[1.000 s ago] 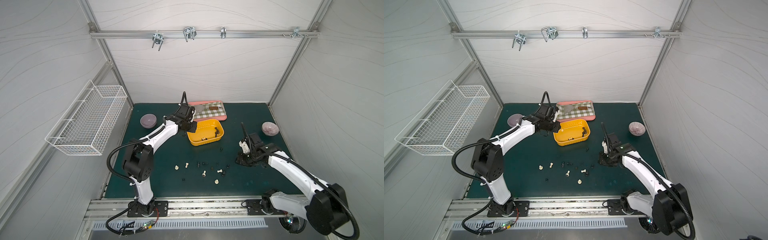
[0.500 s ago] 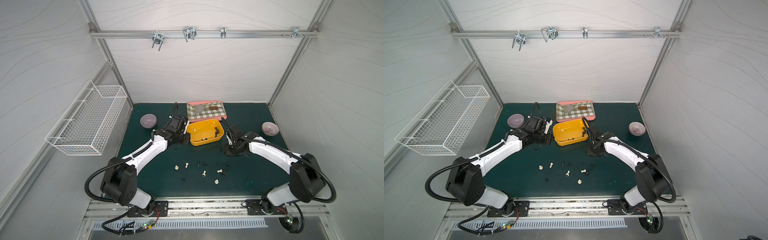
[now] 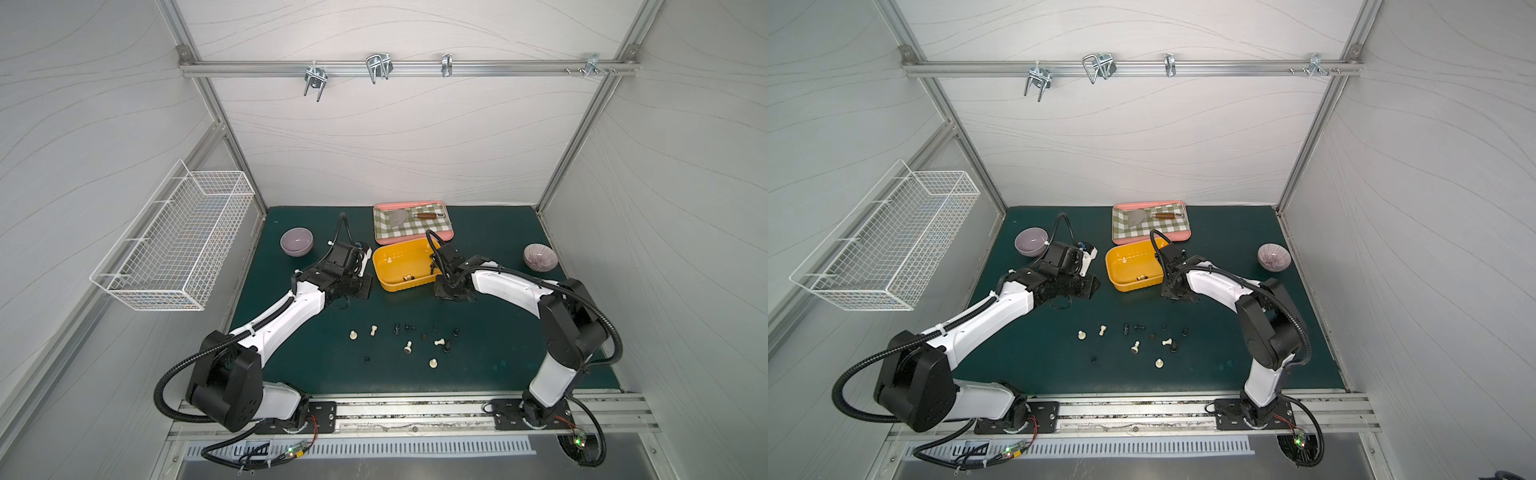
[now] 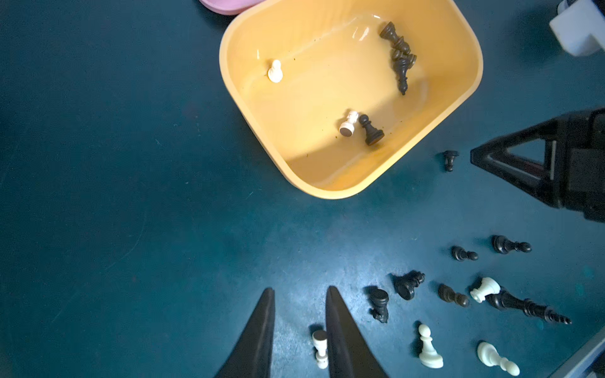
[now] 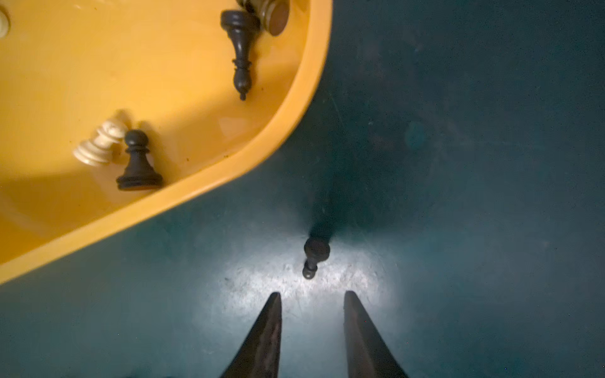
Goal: Put the chess pieces into the storage box
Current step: Pick up the chess piece at the center of the board.
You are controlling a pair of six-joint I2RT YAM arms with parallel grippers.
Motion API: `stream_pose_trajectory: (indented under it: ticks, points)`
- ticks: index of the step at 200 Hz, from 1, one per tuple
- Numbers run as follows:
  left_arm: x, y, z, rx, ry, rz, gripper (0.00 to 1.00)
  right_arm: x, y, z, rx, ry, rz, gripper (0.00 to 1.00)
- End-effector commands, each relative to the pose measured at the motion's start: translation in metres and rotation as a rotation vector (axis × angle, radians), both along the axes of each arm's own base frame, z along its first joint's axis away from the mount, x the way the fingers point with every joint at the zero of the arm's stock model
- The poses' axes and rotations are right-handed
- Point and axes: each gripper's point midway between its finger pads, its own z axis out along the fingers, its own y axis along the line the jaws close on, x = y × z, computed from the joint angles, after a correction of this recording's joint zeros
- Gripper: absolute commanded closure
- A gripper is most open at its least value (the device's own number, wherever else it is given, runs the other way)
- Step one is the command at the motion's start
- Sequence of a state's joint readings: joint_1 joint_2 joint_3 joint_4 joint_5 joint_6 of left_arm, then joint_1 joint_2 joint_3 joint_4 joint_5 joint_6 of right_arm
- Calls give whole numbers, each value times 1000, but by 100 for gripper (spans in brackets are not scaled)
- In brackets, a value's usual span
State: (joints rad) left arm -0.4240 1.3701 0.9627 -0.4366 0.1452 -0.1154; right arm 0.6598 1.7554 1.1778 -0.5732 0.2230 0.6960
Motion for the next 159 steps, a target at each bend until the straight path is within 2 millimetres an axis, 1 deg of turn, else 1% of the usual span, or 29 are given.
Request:
stream_pose_trajectory:
  ticks: [1,35,54,100,159]
  points:
    - [2,-3,13,-24,-49,-30,71,6,1,-9,-13,-8,-57,66]
    - [0,-3,10,-21,-41,-40,71,6,2,-25,-15,23,-84,67]
    - [-2,-3,10,-26,-39,-45,71,6,1,-30,-20,26,-100,68]
    - [-7,-5,5,-44,-26,-49,71,10,0,-35,-42,26,-110,68]
    - [-12,-6,-2,-51,0,-57,72,11,1,-43,-48,39,-109,74]
